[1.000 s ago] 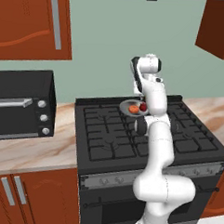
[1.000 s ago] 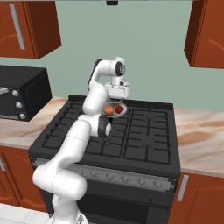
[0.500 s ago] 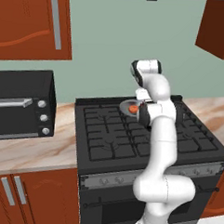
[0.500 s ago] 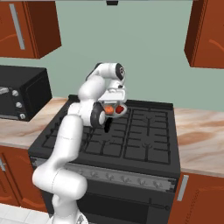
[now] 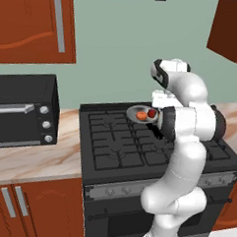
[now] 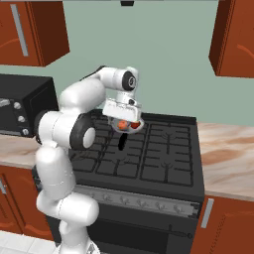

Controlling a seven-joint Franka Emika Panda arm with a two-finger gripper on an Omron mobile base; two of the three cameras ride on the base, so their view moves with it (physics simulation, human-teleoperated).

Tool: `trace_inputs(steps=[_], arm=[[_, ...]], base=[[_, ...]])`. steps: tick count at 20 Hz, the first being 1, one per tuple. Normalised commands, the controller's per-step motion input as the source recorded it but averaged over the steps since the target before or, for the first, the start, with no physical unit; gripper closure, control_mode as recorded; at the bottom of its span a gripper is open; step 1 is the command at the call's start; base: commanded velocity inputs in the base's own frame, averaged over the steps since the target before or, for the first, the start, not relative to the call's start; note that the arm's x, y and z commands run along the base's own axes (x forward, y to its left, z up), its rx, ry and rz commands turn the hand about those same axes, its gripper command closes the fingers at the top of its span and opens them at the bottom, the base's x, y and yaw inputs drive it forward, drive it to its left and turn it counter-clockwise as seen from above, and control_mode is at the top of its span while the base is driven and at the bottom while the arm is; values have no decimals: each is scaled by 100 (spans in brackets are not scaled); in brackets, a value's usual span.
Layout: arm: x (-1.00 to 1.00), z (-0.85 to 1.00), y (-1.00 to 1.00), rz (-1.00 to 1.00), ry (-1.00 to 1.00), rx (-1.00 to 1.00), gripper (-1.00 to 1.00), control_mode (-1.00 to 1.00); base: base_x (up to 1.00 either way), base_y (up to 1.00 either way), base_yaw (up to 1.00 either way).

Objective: Put the bell pepper and squash in the pan. Then turn on the rear center burner and set the heat to medium.

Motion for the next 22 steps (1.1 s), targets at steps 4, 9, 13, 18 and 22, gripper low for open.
trace_inputs(steps=[4, 9, 13, 18, 22], arm=[[-100, 0, 7, 7, -55, -1, -100, -100], [-100, -7, 2, 9, -44, -12, -100, -100], [-83, -31, 0, 8, -37, -25, -100, -100], [-22, -51, 0, 8, -15, -6, -100, -100], [0, -9, -5, 2, -12, 0, -100, -100]], base=[[0, 0, 0], [0, 0, 0], [0, 0, 0], [0, 0, 0], [0, 0, 0]])
